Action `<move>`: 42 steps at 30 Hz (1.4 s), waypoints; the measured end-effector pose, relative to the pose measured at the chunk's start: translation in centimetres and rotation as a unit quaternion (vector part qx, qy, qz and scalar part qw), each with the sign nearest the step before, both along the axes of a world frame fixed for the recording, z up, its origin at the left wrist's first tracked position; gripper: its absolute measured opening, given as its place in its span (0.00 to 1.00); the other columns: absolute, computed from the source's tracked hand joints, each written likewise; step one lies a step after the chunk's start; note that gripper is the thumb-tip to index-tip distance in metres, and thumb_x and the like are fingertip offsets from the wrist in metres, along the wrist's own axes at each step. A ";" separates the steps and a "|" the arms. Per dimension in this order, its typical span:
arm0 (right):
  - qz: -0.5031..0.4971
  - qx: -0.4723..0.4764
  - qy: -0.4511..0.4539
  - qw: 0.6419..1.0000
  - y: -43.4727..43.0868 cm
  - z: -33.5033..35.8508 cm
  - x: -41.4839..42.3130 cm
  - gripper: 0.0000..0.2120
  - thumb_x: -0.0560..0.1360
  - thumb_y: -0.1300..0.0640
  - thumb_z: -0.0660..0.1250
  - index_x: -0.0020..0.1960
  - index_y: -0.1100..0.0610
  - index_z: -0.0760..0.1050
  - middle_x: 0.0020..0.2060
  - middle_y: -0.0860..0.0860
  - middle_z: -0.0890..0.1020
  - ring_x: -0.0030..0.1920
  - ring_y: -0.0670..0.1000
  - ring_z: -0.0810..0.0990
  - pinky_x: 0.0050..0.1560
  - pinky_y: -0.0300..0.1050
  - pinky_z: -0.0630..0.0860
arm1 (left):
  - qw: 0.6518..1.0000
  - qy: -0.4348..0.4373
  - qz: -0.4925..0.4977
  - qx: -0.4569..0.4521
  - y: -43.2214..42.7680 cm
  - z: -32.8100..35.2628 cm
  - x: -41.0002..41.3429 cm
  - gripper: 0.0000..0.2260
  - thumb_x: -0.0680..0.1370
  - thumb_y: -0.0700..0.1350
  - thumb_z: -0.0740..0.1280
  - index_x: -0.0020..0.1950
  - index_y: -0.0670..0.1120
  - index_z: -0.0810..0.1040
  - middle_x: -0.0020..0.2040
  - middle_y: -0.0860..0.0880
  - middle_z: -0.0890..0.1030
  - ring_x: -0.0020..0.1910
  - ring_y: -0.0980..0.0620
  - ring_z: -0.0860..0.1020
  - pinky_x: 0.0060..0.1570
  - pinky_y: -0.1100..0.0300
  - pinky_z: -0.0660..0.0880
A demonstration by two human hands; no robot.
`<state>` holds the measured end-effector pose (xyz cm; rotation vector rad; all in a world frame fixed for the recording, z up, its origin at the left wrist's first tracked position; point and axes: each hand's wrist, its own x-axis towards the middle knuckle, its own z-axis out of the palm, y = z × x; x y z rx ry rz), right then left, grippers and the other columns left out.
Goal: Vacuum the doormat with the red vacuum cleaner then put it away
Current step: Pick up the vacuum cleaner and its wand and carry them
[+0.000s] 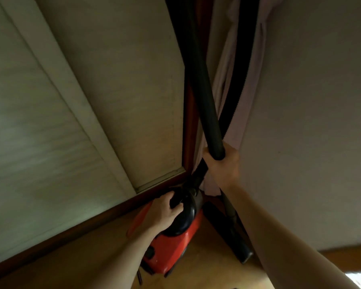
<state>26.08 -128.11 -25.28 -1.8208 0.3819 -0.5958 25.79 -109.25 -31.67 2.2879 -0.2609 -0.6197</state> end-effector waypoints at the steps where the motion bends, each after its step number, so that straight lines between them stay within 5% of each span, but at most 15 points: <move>1: 0.010 0.010 0.003 1.000 0.7 3.0 -0.5 0.14 0.75 0.61 0.73 0.34 0.56 0.72 0.27 0.51 0.74 0.28 0.45 0.72 0.28 0.44 0.71 | 1.000 0.004 0.009 0.000 0.8 3.1 -0.5 0.18 0.79 0.51 0.67 0.68 0.47 0.74 0.55 0.47 0.83 0.50 0.43 0.83 0.34 0.63 0.77; 3: 0.022 0.027 0.012 0.999 2.2 9.4 -1.2 0.11 0.75 0.61 0.72 0.37 0.60 0.74 0.29 0.52 0.75 0.29 0.47 0.73 0.29 0.46 0.72 | 0.999 0.017 0.027 -0.005 2.7 9.5 -1.4 0.23 0.79 0.52 0.66 0.73 0.46 0.71 0.61 0.43 0.81 0.58 0.38 0.81 0.52 0.47 0.79; 5: 0.019 0.023 0.013 0.999 3.6 14.3 -2.0 0.12 0.75 0.60 0.73 0.37 0.59 0.73 0.27 0.49 0.73 0.28 0.47 0.72 0.28 0.46 0.70 | 0.999 0.022 0.037 -0.006 4.0 14.6 -2.6 0.25 0.79 0.53 0.66 0.74 0.46 0.69 0.63 0.41 0.80 0.59 0.38 0.80 0.57 0.45 0.77; 10: 0.027 0.006 0.003 1.000 7.5 27.6 -3.9 0.16 0.73 0.59 0.73 0.33 0.50 0.69 0.25 0.46 0.71 0.25 0.48 0.70 0.25 0.47 0.69 | 0.998 -0.030 0.050 -0.021 7.4 27.9 -4.1 0.14 0.79 0.49 0.68 0.60 0.42 0.78 0.47 0.52 0.80 0.39 0.56 0.79 0.38 0.63 0.75; 12: 0.029 0.003 -0.002 1.000 9.0 30.9 -4.5 0.17 0.72 0.58 0.73 0.32 0.49 0.68 0.23 0.45 0.70 0.24 0.49 0.70 0.25 0.49 0.69 | 0.997 -0.050 0.053 -0.021 8.7 31.3 -4.4 0.11 0.78 0.50 0.69 0.54 0.43 0.79 0.40 0.54 0.79 0.32 0.61 0.76 0.35 0.61 0.75; 15: 0.036 -0.002 -0.020 0.999 10.9 33.6 -5.1 0.14 0.71 0.58 0.73 0.32 0.53 0.70 0.24 0.49 0.71 0.25 0.54 0.71 0.25 0.53 0.72 | 0.995 -0.052 0.067 -0.042 10.2 34.6 -4.9 0.13 0.78 0.49 0.69 0.59 0.43 0.79 0.46 0.54 0.80 0.40 0.54 0.81 0.38 0.61 0.78; 20: 0.069 0.001 -0.042 0.997 13.5 35.2 -5.2 0.10 0.73 0.60 0.72 0.37 0.60 0.75 0.27 0.54 0.75 0.27 0.51 0.75 0.28 0.55 0.75 | 0.991 -0.070 0.095 -0.068 12.4 36.1 -5.4 0.09 0.78 0.49 0.68 0.52 0.44 0.78 0.32 0.54 0.74 0.22 0.63 0.70 0.22 0.69 0.62; 23: 0.097 0.005 -0.050 0.994 14.5 36.2 -5.1 0.12 0.74 0.61 0.73 0.35 0.59 0.73 0.26 0.55 0.74 0.27 0.49 0.74 0.27 0.54 0.74 | 0.987 -0.081 0.127 -0.062 13.2 36.3 -5.8 0.08 0.78 0.50 0.68 0.51 0.46 0.79 0.30 0.56 0.74 0.21 0.62 0.70 0.21 0.70 0.62; 26: 0.137 0.017 -0.059 0.989 15.1 37.1 -4.8 0.15 0.74 0.62 0.73 0.34 0.55 0.70 0.26 0.50 0.72 0.27 0.50 0.73 0.26 0.55 0.74 | 0.983 -0.101 0.151 -0.039 13.6 36.8 -6.5 0.09 0.78 0.51 0.68 0.54 0.48 0.81 0.35 0.56 0.77 0.26 0.63 0.74 0.24 0.72 0.65; 31: 0.225 0.012 -0.072 0.972 15.8 36.6 -3.6 0.12 0.74 0.60 0.73 0.36 0.58 0.73 0.27 0.53 0.73 0.28 0.54 0.73 0.29 0.55 0.74 | 0.962 -0.106 0.253 0.005 14.5 36.5 -8.9 0.14 0.77 0.53 0.68 0.59 0.48 0.80 0.52 0.52 0.82 0.52 0.52 0.81 0.45 0.64 0.74; 34: 0.296 0.016 -0.069 0.953 17.2 36.0 -3.6 0.09 0.74 0.60 0.73 0.39 0.58 0.76 0.30 0.58 0.76 0.29 0.54 0.75 0.30 0.50 0.75 | 0.938 -0.112 0.327 0.025 15.0 36.2 -11.3 0.15 0.77 0.52 0.68 0.61 0.47 0.79 0.52 0.52 0.81 0.54 0.51 0.80 0.48 0.64 0.72; 38: 0.379 0.013 -0.066 0.923 20.0 34.7 -5.2 0.12 0.75 0.62 0.74 0.35 0.61 0.75 0.27 0.55 0.75 0.27 0.48 0.73 0.29 0.38 0.73 | 0.902 -0.113 0.416 0.035 15.7 36.0 -15.8 0.07 0.76 0.51 0.67 0.49 0.49 0.78 0.42 0.54 0.81 0.43 0.56 0.81 0.48 0.57 0.79; 40: 0.420 0.005 -0.060 0.906 21.9 34.1 -6.7 0.12 0.75 0.61 0.74 0.36 0.64 0.76 0.28 0.58 0.77 0.28 0.50 0.74 0.29 0.39 0.73 | 0.884 -0.098 0.456 0.039 16.3 36.0 -18.6 0.08 0.77 0.51 0.67 0.51 0.48 0.80 0.43 0.53 0.82 0.44 0.55 0.81 0.50 0.55 0.79; 42: 0.462 0.026 -0.047 0.885 24.1 34.1 -8.7 0.15 0.74 0.63 0.75 0.33 0.57 0.73 0.26 0.53 0.74 0.26 0.44 0.73 0.29 0.32 0.69 | 0.864 -0.094 0.495 0.031 17.4 36.0 -21.6 0.10 0.78 0.51 0.67 0.56 0.48 0.80 0.47 0.52 0.83 0.47 0.53 0.81 0.52 0.55 0.79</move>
